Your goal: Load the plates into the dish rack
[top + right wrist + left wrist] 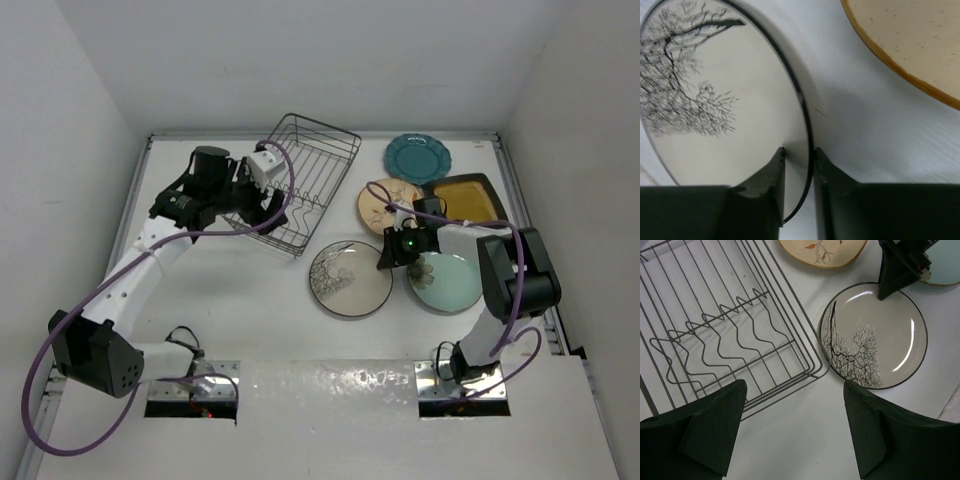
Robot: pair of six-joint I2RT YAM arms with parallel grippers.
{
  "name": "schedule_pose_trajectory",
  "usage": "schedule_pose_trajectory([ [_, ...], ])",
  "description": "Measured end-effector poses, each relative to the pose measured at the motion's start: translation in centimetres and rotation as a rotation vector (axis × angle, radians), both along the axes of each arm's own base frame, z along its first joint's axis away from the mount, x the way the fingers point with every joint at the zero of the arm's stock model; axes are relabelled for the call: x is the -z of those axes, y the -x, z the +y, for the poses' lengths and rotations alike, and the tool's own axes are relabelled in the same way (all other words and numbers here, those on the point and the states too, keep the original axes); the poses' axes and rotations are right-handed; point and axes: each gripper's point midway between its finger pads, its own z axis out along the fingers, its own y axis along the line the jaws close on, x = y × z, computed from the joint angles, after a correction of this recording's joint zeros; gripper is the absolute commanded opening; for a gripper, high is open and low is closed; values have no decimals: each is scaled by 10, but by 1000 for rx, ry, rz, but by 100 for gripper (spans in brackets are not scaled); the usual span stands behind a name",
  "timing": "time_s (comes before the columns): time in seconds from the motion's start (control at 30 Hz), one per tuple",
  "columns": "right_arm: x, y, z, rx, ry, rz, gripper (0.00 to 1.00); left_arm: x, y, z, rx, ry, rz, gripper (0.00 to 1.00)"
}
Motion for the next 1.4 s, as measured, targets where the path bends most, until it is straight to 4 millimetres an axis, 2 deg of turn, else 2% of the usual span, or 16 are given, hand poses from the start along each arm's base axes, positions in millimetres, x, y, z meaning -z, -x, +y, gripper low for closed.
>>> schedule_pose_trajectory([
  [0.07, 0, 2, 5, -10, -44, 20, 0, 3, 0, -2, 12, 1, 8, 76],
  [0.1, 0, 4, 9, -14, -70, 34, 0, 4, 1, -4, 18, 1, 13, 76],
  [0.2, -3, 13, 21, -41, -141, 75, 0, 10, 2, -10, 43, 0, 31, 87],
  [0.33, -11, 16, 24, -74, -171, 46, 0, 27, 8, -28, 106, -19, 73, 90],
  [0.57, -52, 19, 28, -160, -211, -187, 0, 73, 38, -101, 336, -117, 182, 95],
  [0.63, -62, 19, 29, -180, -216, -249, 0, 82, 43, -113, 374, -130, 205, 95],
  [0.73, -69, 21, 30, -203, -229, -306, 0, 93, 37, -121, 381, -143, 219, 95],
  [0.97, -80, 26, 34, -243, -266, -380, 0, 103, 19, -137, 407, -152, 174, 95],
  [1.07, -85, 27, 36, -257, -284, -412, 0, 121, 23, -146, 454, -178, 181, 94],
  [1.13, -90, 29, 37, -265, -293, -437, 0, 135, 28, -151, 479, -194, 203, 86],
  [1.23, -101, 30, 38, -277, -307, -483, 0, 148, 33, -153, 493, -208, 229, 63],
  [1.27, -104, 30, 38, -279, -311, -500, 0, 150, 34, -153, 497, -207, 232, 45],
  [1.37, -113, 27, 35, -268, -315, -543, 0, 148, 38, -156, 502, -181, 254, 0],
  [1.4, -114, 26, 34, -266, -319, -550, 0, 143, 44, -158, 508, -146, 295, 0],
])
